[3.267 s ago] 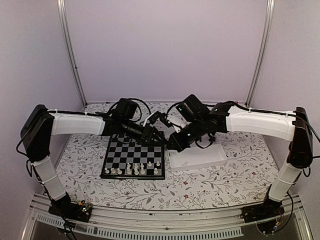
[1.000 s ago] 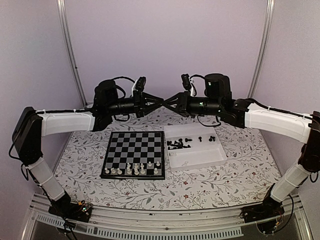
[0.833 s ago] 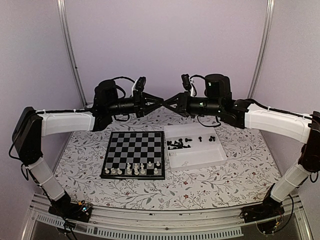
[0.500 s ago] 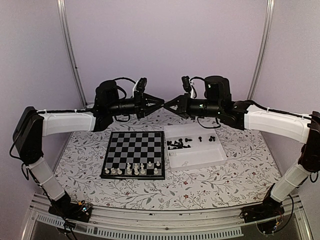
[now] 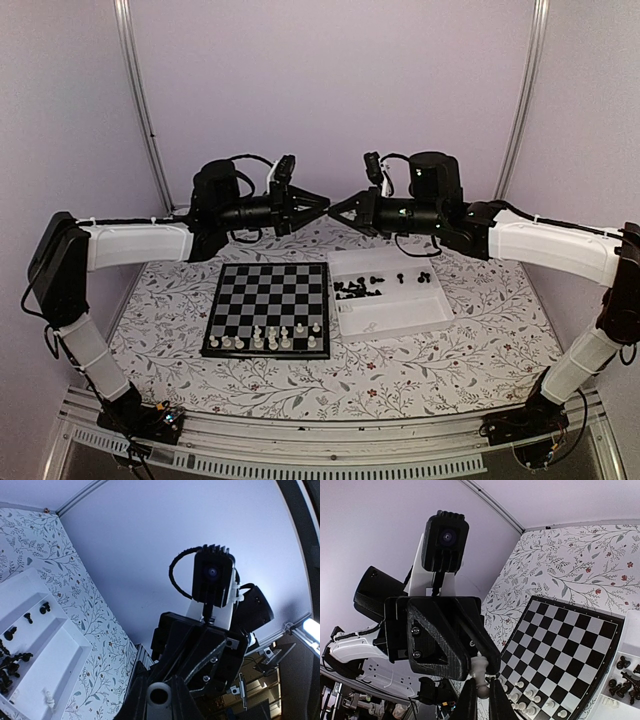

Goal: Set up the chess pieces on the board
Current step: Place the chess piece on the chessboard.

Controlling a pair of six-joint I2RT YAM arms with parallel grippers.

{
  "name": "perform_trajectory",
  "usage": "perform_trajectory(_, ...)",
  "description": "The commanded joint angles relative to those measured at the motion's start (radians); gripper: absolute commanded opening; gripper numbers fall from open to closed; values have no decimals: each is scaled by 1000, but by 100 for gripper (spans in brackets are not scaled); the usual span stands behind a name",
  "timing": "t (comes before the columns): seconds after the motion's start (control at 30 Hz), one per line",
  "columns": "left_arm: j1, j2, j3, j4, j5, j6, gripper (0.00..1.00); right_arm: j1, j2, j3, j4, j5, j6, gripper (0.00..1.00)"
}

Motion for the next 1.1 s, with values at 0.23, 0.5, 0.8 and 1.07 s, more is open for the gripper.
perform_trajectory(0.23,50,-87,37,-294,-73,189,38,14,22,109,-168,58,-139,3)
perform_trajectory(0.5,154,-281,-5,-668,-241,407,41,103,199,381,-541,136,-292,2)
perform_trajectory(0.8,190,-445,-96,-870,-355,510,41,149,503,669,-937,191,-361,2)
perform_trajectory(1.07,193,-487,-160,-893,-362,510,41,161,672,798,-1093,203,-393,3)
